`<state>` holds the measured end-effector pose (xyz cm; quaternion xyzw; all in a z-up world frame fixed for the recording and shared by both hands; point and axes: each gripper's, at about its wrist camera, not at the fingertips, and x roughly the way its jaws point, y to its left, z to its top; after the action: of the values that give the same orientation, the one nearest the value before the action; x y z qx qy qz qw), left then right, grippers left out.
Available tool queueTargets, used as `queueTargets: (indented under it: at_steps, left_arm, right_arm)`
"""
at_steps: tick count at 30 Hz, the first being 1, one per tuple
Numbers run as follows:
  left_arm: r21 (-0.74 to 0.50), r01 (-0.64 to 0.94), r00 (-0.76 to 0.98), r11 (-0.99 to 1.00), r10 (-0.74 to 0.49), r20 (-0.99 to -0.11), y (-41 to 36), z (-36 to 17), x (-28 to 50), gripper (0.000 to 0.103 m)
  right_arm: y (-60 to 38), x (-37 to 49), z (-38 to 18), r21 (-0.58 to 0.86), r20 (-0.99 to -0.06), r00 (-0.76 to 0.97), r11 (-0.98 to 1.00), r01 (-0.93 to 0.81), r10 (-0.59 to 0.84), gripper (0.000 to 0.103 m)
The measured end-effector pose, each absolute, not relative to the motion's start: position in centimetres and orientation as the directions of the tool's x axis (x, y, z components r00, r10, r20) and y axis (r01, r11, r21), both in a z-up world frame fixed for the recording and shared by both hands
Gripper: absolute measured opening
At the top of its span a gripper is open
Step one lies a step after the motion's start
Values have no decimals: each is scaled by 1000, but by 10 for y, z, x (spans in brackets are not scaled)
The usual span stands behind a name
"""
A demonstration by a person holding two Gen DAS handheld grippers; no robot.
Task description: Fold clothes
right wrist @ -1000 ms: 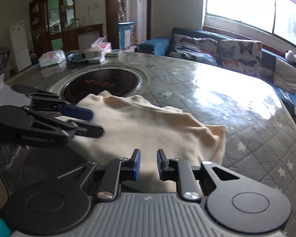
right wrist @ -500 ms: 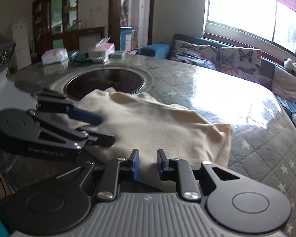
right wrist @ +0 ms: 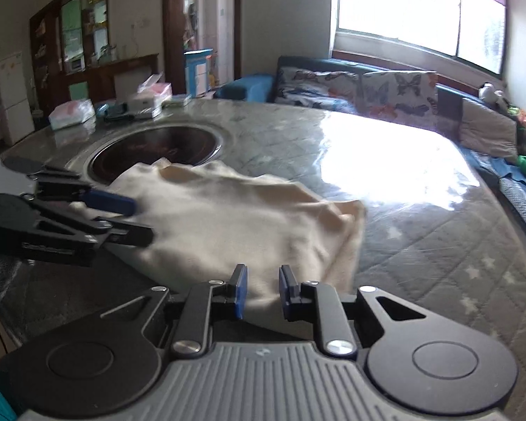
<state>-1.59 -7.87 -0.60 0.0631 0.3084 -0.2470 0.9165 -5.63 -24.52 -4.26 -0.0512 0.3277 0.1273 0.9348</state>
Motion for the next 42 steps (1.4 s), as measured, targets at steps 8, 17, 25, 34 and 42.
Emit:
queueTargets:
  at_steps: [8, 17, 25, 34, 42]
  left_arm:
    - [-77, 437, 696, 896, -391, -602, -51, -4, -18, 48]
    - [-142, 373, 694, 917, -377, -614, -22, -10, -19, 48]
    - [-156, 301, 720, 941, -332, -610, -3, -4, -23, 47]
    - [-141, 289, 711, 947, -311, -630, 0, -16, -24, 50]
    - [-131, 276, 732, 952, -297, -614, 8, -2, -23, 48]
  right_arm:
    - [-262, -51, -56, 17, -666, 722, 972, -235, 187, 18]
    - [-256, -43, -45, -11, -648, 739, 967, -253, 186, 18]
    - [-252, -42, -43, -23, -645, 741, 964, -265, 188, 20]
    - [-235, -40, -40, -39, -644, 729, 942, -333, 231, 21]
    - [-210, -39, -29, -92, -646, 709, 893, -440, 283, 27]
